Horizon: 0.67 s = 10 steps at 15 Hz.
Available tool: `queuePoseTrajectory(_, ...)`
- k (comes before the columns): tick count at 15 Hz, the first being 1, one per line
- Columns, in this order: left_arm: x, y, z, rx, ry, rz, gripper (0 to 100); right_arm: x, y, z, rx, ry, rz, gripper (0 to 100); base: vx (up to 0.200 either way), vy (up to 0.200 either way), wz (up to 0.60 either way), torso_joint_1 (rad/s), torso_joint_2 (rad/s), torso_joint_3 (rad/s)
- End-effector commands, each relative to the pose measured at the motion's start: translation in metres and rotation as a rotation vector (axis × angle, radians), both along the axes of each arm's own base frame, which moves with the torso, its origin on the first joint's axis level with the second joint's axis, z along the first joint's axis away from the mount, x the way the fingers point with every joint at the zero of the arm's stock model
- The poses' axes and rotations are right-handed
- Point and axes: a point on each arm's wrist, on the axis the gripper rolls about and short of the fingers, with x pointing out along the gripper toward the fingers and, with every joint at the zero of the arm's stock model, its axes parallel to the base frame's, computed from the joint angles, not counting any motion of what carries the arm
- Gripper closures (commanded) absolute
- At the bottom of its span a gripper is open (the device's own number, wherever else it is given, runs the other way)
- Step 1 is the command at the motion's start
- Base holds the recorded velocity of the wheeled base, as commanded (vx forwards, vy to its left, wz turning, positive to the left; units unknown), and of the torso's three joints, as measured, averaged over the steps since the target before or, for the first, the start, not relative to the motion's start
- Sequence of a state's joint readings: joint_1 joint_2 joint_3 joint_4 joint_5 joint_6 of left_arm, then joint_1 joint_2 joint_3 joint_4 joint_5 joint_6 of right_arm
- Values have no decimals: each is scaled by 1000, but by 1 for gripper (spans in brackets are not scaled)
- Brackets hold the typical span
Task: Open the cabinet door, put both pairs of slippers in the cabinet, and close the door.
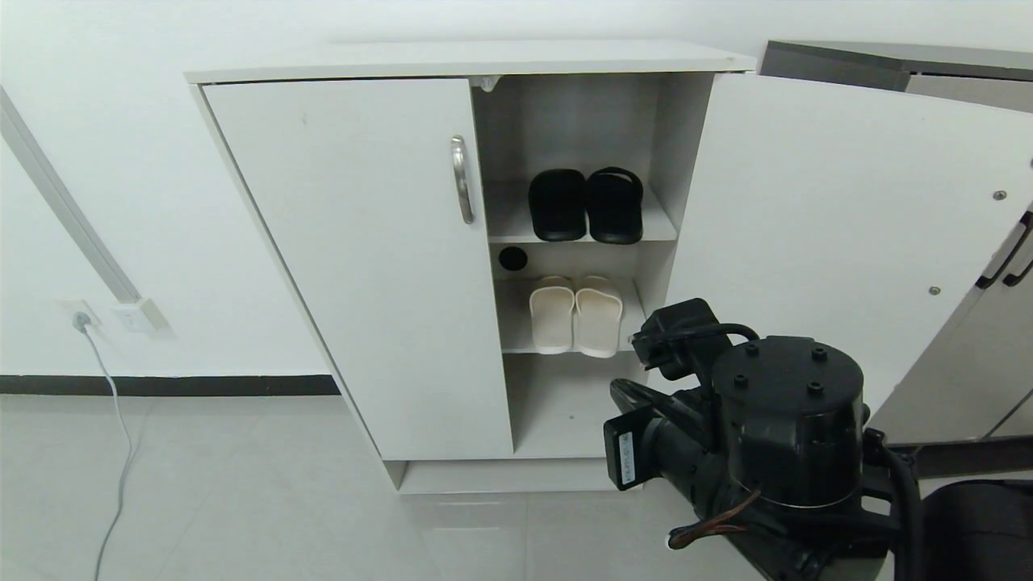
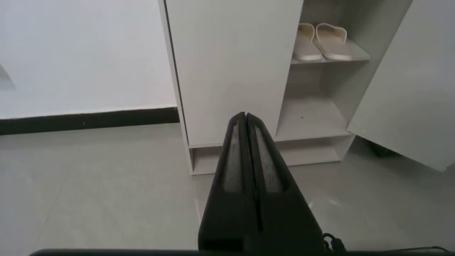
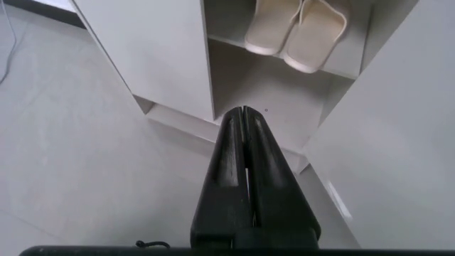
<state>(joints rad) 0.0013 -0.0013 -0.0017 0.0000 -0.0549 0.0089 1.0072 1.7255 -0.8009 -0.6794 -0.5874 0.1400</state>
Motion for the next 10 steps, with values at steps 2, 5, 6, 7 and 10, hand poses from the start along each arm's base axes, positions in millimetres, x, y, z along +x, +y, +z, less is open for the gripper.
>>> queuePoseTrajectory(2,0,0,0,0,1,0,100,2,1,-5,-12,9,-3,100,0,0,0,0,0,0)
queuePoseTrajectory(5,0,0,0,0,1,0,100,2,2,-6,-13,12,-5,100,0,0,0,0,0,0)
queuePoseTrajectory(6,0,0,0,0,1,0,100,2,1,-6,-16,9,-5,100,0,0,0,0,0,0)
queuePoseTrajectory(7,0,0,0,0,1,0,100,2,1,-6,-19,9,-7,100,0,0,0,2,-183,-212)
queuePoseTrajectory(10,0,0,0,0,1,0,100,2,1,-6,-20,10,-7,100,0,0,0,15,-222,-339)
